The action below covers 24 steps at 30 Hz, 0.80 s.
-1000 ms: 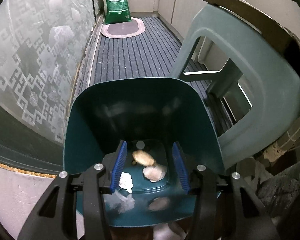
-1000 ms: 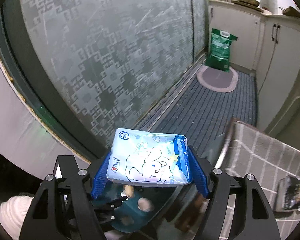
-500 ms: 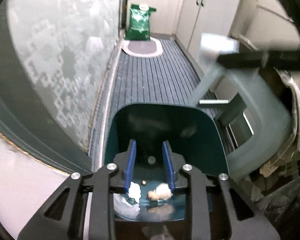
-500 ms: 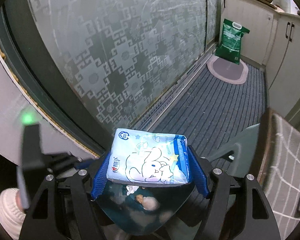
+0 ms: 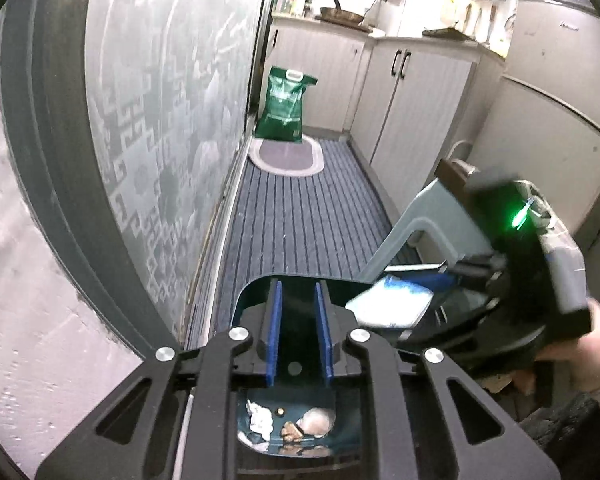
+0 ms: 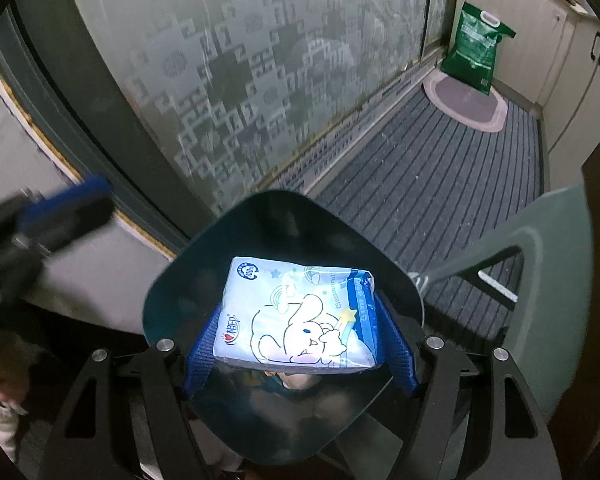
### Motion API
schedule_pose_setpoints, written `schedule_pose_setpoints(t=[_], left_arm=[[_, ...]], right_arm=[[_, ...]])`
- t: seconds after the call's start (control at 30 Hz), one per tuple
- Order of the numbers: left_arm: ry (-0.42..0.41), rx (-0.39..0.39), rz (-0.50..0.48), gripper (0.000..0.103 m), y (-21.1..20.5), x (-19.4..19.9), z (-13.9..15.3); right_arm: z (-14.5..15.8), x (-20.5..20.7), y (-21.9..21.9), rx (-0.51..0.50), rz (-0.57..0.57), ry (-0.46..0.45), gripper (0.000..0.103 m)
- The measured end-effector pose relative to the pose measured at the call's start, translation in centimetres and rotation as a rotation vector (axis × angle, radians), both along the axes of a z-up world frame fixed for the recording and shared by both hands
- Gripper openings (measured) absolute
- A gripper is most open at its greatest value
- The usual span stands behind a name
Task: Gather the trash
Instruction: 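Carry the ginger and wipes pack over the teal bin and open both grippers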
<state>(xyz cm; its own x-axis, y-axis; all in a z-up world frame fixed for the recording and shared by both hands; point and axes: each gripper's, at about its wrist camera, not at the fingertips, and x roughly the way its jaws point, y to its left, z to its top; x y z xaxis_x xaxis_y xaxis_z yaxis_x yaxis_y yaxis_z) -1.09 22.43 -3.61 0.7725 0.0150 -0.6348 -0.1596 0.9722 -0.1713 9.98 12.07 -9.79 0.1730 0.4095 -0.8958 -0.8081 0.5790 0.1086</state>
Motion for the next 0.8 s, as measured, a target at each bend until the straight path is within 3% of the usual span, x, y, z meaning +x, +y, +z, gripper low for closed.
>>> schedule_pose_setpoints(t=[0.3, 0.43, 0.67, 0.8], left_arm=[[-0.073, -0.004, -0.006, 0.018, -0.6, -0.8, 2.0], [-0.108, -0.009, -0.014, 0.018, -0.8, -0.9, 2.8], [-0.175, -0.013, -0.021, 0.018, -1.7, -1.1, 4.5], [-0.215, -0.012, -0.021, 0.018, -2.3, -1.1, 5.5]], right_arm=[[-3.9, -2.4, 0.6, -0.087, 0.064, 0.033, 0.074], [-4.8, -2.9, 0.2, -0.113, 0.064, 0.039, 0.084], [-4.2, -3.0, -0.6, -0.095, 0.069, 0.039, 0.086], [-2.4, -3.3, -0.9, -0.046, 0.077, 0.025, 0.079]])
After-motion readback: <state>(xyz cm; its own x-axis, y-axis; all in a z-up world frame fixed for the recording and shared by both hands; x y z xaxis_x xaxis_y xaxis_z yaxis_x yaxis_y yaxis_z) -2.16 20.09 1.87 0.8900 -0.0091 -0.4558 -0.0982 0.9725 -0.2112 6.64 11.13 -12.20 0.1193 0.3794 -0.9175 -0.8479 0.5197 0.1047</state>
